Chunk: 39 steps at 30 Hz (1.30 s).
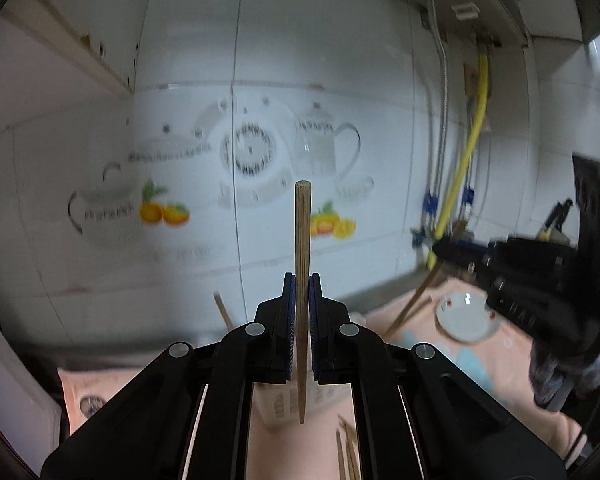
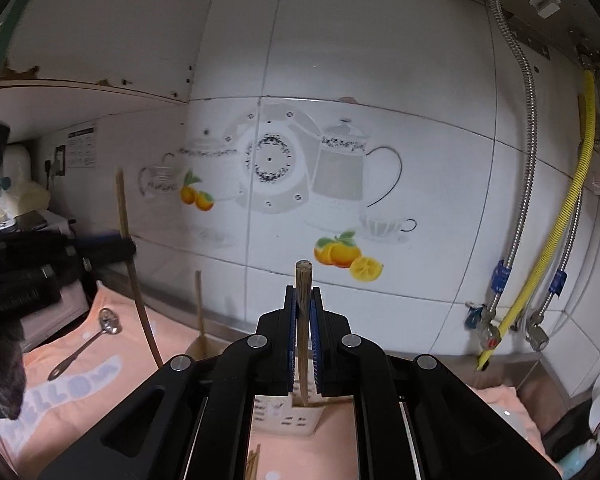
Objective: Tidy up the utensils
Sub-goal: 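Open the left tool over the holder while the right tool releases its chopstick, then move both open tools back over the remaining chopsticks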
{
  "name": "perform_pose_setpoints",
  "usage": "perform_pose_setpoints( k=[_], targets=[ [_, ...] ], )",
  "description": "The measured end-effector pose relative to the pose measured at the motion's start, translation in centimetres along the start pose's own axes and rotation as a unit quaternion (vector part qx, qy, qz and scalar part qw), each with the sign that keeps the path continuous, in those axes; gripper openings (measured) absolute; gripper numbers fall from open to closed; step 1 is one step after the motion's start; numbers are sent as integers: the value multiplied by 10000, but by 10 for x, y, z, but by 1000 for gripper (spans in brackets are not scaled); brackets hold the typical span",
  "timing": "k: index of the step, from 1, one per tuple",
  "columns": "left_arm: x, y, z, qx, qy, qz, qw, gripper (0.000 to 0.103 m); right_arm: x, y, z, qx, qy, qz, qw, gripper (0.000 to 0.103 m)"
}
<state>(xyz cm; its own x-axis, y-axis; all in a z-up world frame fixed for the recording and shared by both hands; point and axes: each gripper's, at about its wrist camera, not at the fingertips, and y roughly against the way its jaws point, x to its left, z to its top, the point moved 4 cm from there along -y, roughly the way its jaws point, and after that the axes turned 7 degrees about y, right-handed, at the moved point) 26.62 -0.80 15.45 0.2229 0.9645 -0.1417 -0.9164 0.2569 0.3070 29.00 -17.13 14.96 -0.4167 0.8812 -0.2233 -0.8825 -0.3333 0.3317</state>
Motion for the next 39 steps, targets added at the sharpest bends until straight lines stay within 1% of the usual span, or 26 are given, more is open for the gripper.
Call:
perform_pose_setpoints(
  k=[4,9,12,17,21,26,27,28,29,30,31,34,35,37,38,39],
  targets=[
    [5,-12,18,-302,-24,168,9994,5,-6,-19,0,67,-75,-43,9999,6],
    [16,-34,18,-362,114,286,9989,5,-8,-41,-9,181,-165,-9,9997,7],
    [26,-52,8,-289,258,332,9987,5,-8,-52,-17,285,-234,28,9993,7],
    [37,-78,-20,52,355,393,9986,6,-9,-63,-32,460,-327,119,9983,7],
    [42,-85,-35,273,437,361,9980,6,-10,-66,-41,563,-392,151,9975,7],
    [43,-84,-47,406,413,418,9974,9,-10,-63,-45,598,-410,155,9972,8],
    [43,-83,-48,416,410,428,9974,10,-10,-60,-46,591,-397,155,9973,11],
    [44,-80,-49,417,428,433,9973,15,-9,-58,-46,592,-381,167,9974,13],
    [44,-77,-49,410,439,441,9972,22,-8,-54,-46,576,-367,160,9975,18],
    [44,-73,-50,392,446,458,9972,25,-8,-48,-46,546,-352,133,9978,24],
    [44,-66,-51,369,442,471,9972,28,-7,-42,-47,514,-346,139,9980,25],
    [42,-48,-57,352,376,472,9976,31,-4,-24,-52,435,-362,173,9982,37],
    [41,-43,-59,346,368,470,9976,35,-2,-17,-55,415,-361,178,9983,43],
    [37,-28,-67,355,335,492,9976,43,2,-1,-64,366,-349,180,9986,47],
    [36,-23,-72,374,325,515,9974,44,4,4,-68,360,-350,187,9986,56],
    [34,-15,-79,425,318,528,9972,44,8,12,-73,352,-344,204,9986,59]
  ],
)
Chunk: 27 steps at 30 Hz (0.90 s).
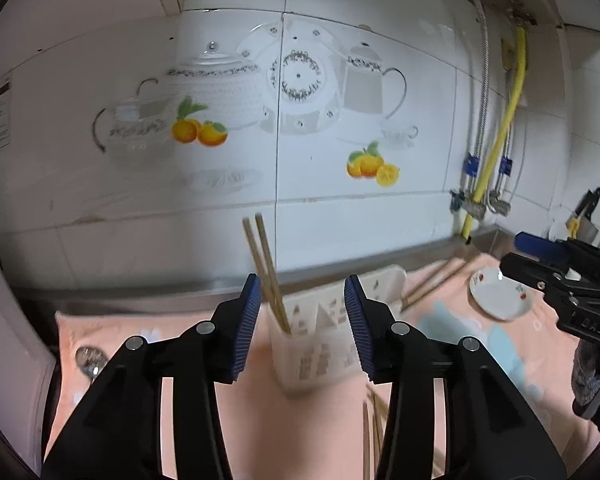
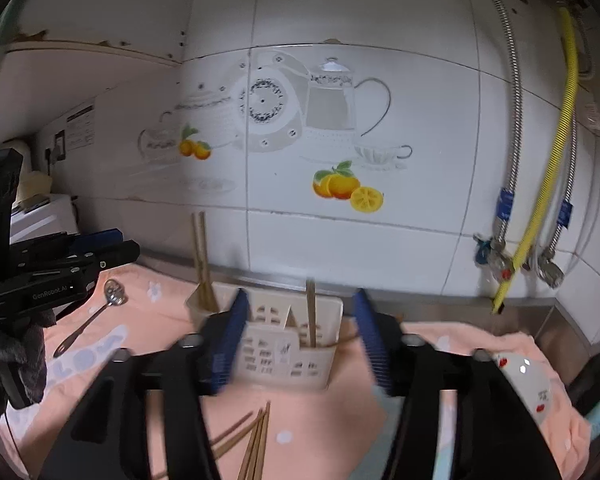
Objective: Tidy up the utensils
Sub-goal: 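Move both open tools back over the remaining chopsticks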
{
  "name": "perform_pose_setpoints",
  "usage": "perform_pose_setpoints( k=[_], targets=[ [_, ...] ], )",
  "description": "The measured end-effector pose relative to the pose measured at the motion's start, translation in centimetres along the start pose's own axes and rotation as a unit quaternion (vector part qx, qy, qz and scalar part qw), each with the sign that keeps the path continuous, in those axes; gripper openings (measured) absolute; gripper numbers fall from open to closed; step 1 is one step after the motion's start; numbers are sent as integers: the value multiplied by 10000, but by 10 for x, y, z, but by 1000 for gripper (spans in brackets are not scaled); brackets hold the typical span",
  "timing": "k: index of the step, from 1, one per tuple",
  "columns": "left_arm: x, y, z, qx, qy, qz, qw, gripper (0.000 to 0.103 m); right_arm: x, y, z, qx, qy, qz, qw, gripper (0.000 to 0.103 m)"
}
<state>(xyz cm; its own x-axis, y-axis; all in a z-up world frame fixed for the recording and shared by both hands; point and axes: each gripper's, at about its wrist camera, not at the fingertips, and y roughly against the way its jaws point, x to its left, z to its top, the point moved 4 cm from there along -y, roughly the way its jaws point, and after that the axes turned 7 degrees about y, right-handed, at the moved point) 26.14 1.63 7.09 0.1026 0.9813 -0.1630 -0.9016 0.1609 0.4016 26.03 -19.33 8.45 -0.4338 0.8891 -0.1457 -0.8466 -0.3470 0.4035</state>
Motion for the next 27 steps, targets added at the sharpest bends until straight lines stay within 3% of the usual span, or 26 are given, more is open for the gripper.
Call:
perform_pose_setpoints(
  k=[8,19,27],
  targets=[
    [-2,37,-52,165,62,-41,9998,53,26,44,-49,8,123,49,9999,81],
    [-1,59,-126,564,96,-8,9984,62,56,65,-127,455,-13,122,9989,82],
    [7,63,-169,862,422,29,9954,67,73,66,-183,902,-97,196,9957,82]
  ],
)
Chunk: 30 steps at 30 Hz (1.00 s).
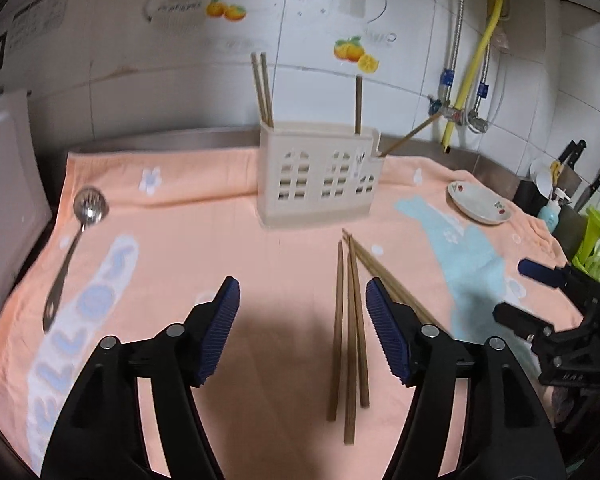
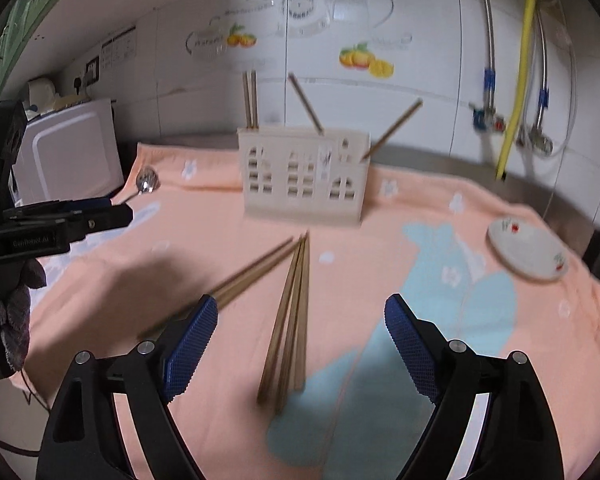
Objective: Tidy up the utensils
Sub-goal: 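Move both open tools back over the remaining chopsticks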
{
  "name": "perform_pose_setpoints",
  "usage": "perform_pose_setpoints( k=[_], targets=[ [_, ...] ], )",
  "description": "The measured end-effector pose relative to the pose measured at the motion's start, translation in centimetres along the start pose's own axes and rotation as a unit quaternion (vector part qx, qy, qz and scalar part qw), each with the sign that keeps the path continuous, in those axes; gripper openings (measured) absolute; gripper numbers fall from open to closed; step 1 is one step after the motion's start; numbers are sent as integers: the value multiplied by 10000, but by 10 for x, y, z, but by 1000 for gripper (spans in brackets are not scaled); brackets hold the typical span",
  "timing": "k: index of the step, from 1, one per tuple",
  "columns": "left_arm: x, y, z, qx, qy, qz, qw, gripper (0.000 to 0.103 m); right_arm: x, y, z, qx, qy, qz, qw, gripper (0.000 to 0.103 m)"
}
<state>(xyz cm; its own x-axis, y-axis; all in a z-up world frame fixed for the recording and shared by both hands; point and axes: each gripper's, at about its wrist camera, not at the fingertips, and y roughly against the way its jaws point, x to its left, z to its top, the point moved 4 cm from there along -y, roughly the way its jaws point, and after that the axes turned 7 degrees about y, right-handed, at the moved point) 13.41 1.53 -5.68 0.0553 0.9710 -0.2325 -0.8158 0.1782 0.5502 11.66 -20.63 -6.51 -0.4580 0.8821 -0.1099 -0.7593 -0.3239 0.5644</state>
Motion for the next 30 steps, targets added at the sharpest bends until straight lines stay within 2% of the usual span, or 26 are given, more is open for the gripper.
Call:
perform_pose_setpoints(
  k=[11,16,18,30],
  targets=[
    [7,-5,-35,341,182,45,9992,80,-3,-19,-43,533,-418,140,9976,82],
    [8,-10,-46,494,166,144,9985,85,-5,-23,-45,619,-437,122,9970,83],
    [10,-10,-48,530,181,178,9983,87,-7,-25,-46,654,-450,119,9968,89],
    [15,-12,-59,644,112,369,9972,93,-12,-30,-48,729,-539,118,9958,89]
  ],
)
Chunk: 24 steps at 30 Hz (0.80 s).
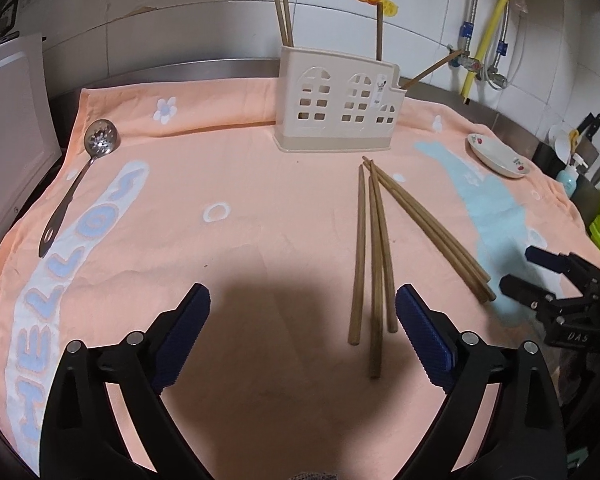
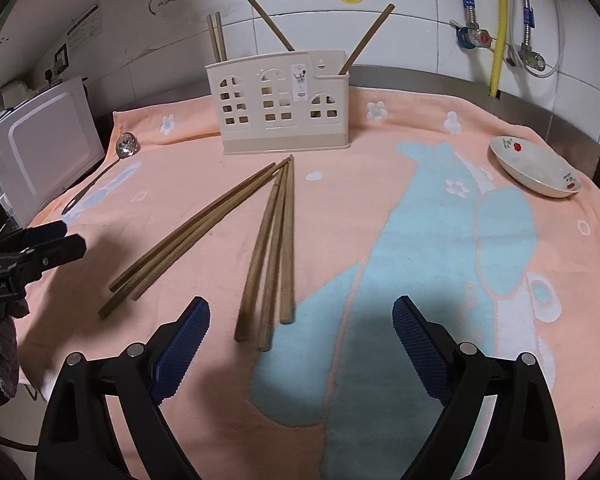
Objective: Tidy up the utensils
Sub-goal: 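Move both open tools back over the remaining chopsticks, then close the left tool on a chopstick while the right tool closes on another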
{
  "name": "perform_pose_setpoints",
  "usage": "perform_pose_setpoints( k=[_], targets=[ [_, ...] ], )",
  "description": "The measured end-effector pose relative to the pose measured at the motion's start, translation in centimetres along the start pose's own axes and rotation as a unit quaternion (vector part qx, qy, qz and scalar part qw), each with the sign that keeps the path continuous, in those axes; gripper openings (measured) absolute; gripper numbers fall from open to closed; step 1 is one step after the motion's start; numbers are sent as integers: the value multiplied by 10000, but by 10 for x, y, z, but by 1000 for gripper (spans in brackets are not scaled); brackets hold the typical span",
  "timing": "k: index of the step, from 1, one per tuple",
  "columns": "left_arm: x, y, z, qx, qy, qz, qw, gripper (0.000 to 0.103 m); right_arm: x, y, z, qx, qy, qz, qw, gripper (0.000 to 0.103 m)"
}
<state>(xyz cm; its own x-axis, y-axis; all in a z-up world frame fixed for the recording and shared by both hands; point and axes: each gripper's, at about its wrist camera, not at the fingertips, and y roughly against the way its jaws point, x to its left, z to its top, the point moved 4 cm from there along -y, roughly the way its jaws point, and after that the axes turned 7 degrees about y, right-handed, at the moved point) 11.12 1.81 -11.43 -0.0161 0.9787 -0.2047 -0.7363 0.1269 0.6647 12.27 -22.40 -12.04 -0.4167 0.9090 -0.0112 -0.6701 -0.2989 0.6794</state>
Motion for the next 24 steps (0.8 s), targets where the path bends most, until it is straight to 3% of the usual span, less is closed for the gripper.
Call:
perform_pose_setpoints(
  k=[7,11,19,24],
  targets=[
    [5,-4,-6,95,11,93,9999,95,-14,-6,0,102,-21,-244,9996,89],
    [5,-7,-8,137,-4,122,9998,96,-18,-13,-1,201,9,-297,9994,84],
    [7,-10,-10,181,-22,145,9997,96,-14,-27,7,324,146,-179,9992,61],
    [10,-10,-9,166,30,139,9998,96,-5,-36,9,417,292,-45,9987,40]
  ],
)
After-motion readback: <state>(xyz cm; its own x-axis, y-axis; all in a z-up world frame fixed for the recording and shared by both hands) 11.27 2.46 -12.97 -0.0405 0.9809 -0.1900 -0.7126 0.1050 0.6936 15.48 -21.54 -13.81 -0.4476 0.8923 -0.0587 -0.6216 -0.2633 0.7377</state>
